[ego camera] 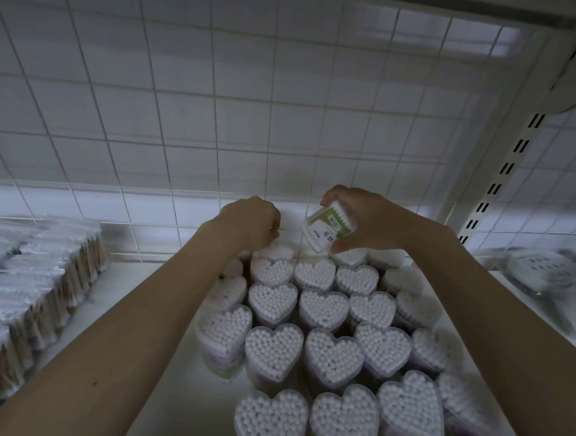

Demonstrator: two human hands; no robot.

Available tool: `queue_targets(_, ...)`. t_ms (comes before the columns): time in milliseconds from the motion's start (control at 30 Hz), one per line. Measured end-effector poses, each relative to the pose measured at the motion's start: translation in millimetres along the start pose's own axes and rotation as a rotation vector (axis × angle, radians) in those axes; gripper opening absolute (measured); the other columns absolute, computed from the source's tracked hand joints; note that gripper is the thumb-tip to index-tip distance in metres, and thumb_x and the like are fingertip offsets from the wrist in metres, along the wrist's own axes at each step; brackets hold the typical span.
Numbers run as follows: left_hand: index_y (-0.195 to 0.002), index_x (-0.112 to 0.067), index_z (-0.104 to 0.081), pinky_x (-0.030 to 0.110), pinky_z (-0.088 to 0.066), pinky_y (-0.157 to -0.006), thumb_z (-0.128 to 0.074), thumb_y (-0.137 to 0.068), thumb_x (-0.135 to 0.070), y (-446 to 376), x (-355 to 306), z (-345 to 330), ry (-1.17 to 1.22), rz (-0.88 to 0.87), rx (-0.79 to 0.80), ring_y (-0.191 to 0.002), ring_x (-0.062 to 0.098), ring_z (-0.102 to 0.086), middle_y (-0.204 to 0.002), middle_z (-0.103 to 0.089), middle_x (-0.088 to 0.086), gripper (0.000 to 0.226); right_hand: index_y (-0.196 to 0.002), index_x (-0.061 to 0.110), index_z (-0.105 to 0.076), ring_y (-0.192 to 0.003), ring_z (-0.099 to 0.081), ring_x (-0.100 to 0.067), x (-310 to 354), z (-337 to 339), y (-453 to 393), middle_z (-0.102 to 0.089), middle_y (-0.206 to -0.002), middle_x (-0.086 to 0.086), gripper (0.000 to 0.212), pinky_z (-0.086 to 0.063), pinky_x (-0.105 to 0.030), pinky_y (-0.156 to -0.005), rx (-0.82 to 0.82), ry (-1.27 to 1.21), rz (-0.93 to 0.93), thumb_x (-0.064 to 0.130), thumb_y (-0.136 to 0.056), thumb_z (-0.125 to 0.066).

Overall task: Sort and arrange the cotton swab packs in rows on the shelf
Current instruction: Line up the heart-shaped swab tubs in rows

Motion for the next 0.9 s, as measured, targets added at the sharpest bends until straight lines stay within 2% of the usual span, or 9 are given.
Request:
queue_targets(67, -0.111, -0.02, -0.064, 0.03, -0.045, -0.087, -0.056, -0.089, -0.021, -2.6, 3.0, 2.1, 0.068, -0.088, 0.036, -0.103, 0.021, -0.055, -0.116, -0.058, 0.006, 0.023, -0.11, 0.027, -0.04, -0.081, -0.047, -0.003, -0.9, -1.2, 0.7, -0.051, -0.098, 0.002, 0.064, -0.035, -0.019, -0.059, -0.037, 0.001, 0.001, 0.023, -0.063, -0.083)
queue_targets(200, -0.109, -0.02, -0.067, 0.018, -0.037, -0.083, -0.058, -0.087, -0.013, -3.3, 3.4, -0.7, 0.154, -0.179, 0.185, -0.091, 0.006, -0.048, -0.123, -0.058, -0.003, 0.025, -0.103, 0.023, -0.038, -0.078, -0.053, -0.003, -0.2, -3.1, 4.1, -0.052, -0.093, 0.005, 0.061, -0.038, -0.018, -0.054, -0.098, -0.044, -0.026, 0.027, -0.063, -0.083)
queue_targets(300, -0.121, -0.022, -0.06, 0.027, -0.041, -0.096, -0.046, -0.089, -0.005, -3.9, 4.7, -2.2, 0.095, -0.139, 0.27, -0.114, 0.014, -0.05, -0.135, -0.049, -0.003, 0.04, -0.101, 0.02, -0.038, -0.077, -0.053, -0.002, 1.6, -3.0, 6.0, -0.052, -0.089, 0.007, 0.06, -0.04, -0.015, -0.052, -0.137, -0.014, -0.016, 0.029, -0.063, -0.084)
queue_targets(367, -0.131, -0.026, -0.052, 0.036, -0.045, -0.096, -0.038, -0.083, 0.003, -3.0, 5.2, -1.3, 0.002, -0.098, 0.33, -0.121, 0.022, -0.046, -0.141, -0.041, -0.001, 0.058, -0.1, 0.019, -0.038, -0.077, -0.054, -0.001, 2.1, -2.5, 7.4, -0.051, -0.089, 0.008, 0.059, -0.04, -0.011, -0.049, -0.15, -0.011, -0.016, 0.031, -0.063, -0.083)
queue_targets(433, -0.138, -0.027, -0.041, 0.032, -0.044, -0.094, -0.038, -0.081, 0.005, -1.4, 2.8, -1.1, -0.082, -0.093, 0.371, -0.124, 0.025, -0.043, -0.145, -0.036, -0.001, 0.065, -0.099, 0.019, -0.039, -0.078, -0.053, -0.002, 1.4, -2.0, 8.8, -0.051, -0.091, 0.007, 0.058, -0.039, -0.012, -0.049, -0.166, -0.008, -0.012, 0.032, -0.064, -0.083)
queue_targets(633, -0.145, -0.011, -0.028, 0.02, -0.033, -0.082, -0.037, -0.094, -0.004, 0.4, -12.8, -4.9, -0.203, -0.118, 0.426, -0.125, 0.022, -0.04, -0.147, -0.028, 0.007, 0.052, -0.126, 0.024, -0.036, -0.086, -0.049, -0.012, -0.4, -2.8, 11.5, -0.043, -0.103, 0.002, 0.071, -0.038, -0.017, -0.06, -0.171, -0.043, -0.001, 0.029, -0.068, -0.076)
queue_targets(733, -0.14, -0.005, -0.036, 0.017, -0.034, -0.072, -0.036, -0.094, -0.003, -0.6, -14.9, -4.4, -0.23, -0.125, 0.434, -0.111, 0.02, -0.048, -0.139, -0.037, 0.012, 0.046, -0.131, 0.028, -0.037, -0.083, -0.046, -0.007, 0.8, -2.2, 14.7, -0.039, -0.098, 0.007, 0.072, -0.035, -0.015, -0.061, -0.16, -0.054, 0.0, 0.028, -0.07, -0.074)
queue_targets(833, -0.133, -0.004, -0.045, 0.017, -0.031, -0.055, -0.036, -0.093, -0.003, 1.4, -14.1, -5.0, -0.21, -0.131, 0.431, -0.074, 0.011, -0.041, -0.124, -0.041, 0.013, 0.041, -0.129, 0.024, -0.038, -0.092, -0.05, -0.013, 5.8, -3.6, 15.5, -0.045, -0.106, 0.002, 0.069, -0.043, -0.018, -0.068, -0.163, -0.075, 0.012, 0.027, -0.07, -0.075)
queue_targets(900, -0.117, -0.001, -0.054, 0.022, -0.035, -0.059, -0.037, -0.091, -0.003, 2.9, -11.8, -4.9, -0.179, -0.143, 0.408, -0.072, 0.014, -0.041, -0.106, -0.04, 0.008, 0.031, -0.127, 0.02, -0.039, -0.095, -0.054, -0.015, 9.8, -5.6, 15.3, -0.051, -0.109, 0.001, 0.068, -0.046, -0.019, -0.068, -0.16, -0.093, 0.023, 0.027, -0.071, -0.075)
Point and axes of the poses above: each hand's wrist, its own y-axis away from the middle knuckle, its own z-axis out of the back of the hand, x = y × z, the point moved 2 cm from there along -y, towards the middle knuckle
